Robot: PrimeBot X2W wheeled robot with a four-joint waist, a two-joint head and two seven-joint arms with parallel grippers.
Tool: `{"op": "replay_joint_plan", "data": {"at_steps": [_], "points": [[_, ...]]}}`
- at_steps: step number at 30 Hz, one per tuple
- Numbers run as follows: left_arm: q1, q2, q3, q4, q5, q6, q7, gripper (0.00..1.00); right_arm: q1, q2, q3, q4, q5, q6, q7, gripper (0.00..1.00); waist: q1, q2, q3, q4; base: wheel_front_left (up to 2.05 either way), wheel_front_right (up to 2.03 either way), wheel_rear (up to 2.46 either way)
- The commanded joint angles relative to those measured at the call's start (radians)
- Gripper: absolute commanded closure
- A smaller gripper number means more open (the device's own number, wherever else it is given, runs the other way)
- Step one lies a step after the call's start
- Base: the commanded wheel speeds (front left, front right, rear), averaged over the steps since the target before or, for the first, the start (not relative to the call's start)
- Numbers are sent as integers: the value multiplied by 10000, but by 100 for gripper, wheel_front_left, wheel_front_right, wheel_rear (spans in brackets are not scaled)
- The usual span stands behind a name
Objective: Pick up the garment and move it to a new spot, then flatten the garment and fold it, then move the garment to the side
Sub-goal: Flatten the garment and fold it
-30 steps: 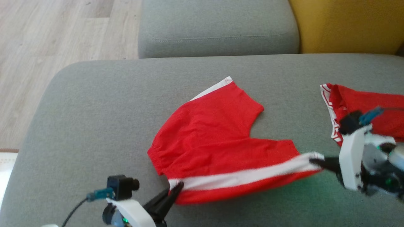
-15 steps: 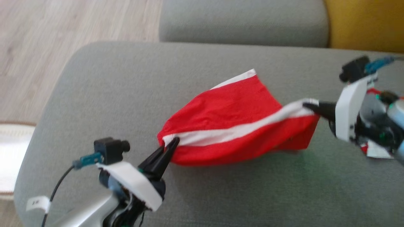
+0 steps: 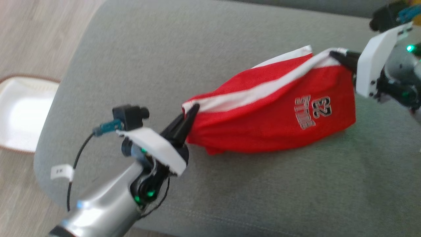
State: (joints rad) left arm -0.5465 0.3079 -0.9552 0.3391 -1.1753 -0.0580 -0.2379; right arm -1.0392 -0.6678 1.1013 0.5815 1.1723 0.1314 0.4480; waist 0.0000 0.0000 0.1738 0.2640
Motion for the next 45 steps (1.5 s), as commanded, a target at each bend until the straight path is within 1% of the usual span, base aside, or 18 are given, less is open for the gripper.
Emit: {"op": "replay_joint_plan", "data": {"at_steps": [1,6,7,15,21,25,26,27,28,29,30,37,45], "points": [[-762,-74,558,197,-87,-137,-77,100,-443,35,-51,96,-155,-7,-161,100,0,0,543,434,0,0,0],[-1349,-693,645,1248,0,-442,-144,100,-988,237,155,627,-434,-7,-390,100,0,0,983,658,0,0,0],[-1349,-693,645,1248,0,-442,-144,100,-988,237,155,627,-434,-7,-390,100,0,0,983,658,0,0,0],[-1964,-1451,798,2411,179,-671,-215,100,-1573,421,526,1319,-673,-7,-806,100,0,0,1512,839,0,0,0],[-2315,-1811,818,2960,313,-718,-232,100,-1908,486,770,1660,-705,-7,-1110,100,0,0,1866,890,0,0,0],[-2480,-1891,857,3065,320,-723,-235,100,-2130,545,935,1901,-685,-7,-1162,100,0,0,2095,868,0,0,0],[-2505,-1906,865,3104,331,-723,-236,100,-2188,562,990,1973,-740,-7,-1218,37,0,0,2127,865,0,0,0],[-2522,-1915,866,3158,346,-724,-236,100,-2230,599,1015,2061,-744,-7,-1267,0,0,0,2156,848,0,0,0],[-2536,-1923,858,3236,366,-724,-237,65,-2264,645,1028,2160,-736,-7,-1322,0,0,0,2177,835,0,0,0],[-2553,-1926,849,3331,397,-724,-237,26,-2295,696,1043,2251,-740,-7,-1403,0,0,0,2187,814,0,0,0],[-2572,-1924,892,3425,441,-724,-237,0,-2309,745,1057,2320,-740,-7,-1508,0,0,0,2183,785,0,0,0],[-2338,-1791,1704,3842,984,-725,-238,0,-2101,830,1184,2470,-573,-7,-2291,0,0,0,1800,457,0,0,0],[-1654,-1350,2911,3937,1432,-726,-238,0,-1570,872,1245,2717,-420,-7,-3644,0,0,0,712,-182,0,0,0]]}}
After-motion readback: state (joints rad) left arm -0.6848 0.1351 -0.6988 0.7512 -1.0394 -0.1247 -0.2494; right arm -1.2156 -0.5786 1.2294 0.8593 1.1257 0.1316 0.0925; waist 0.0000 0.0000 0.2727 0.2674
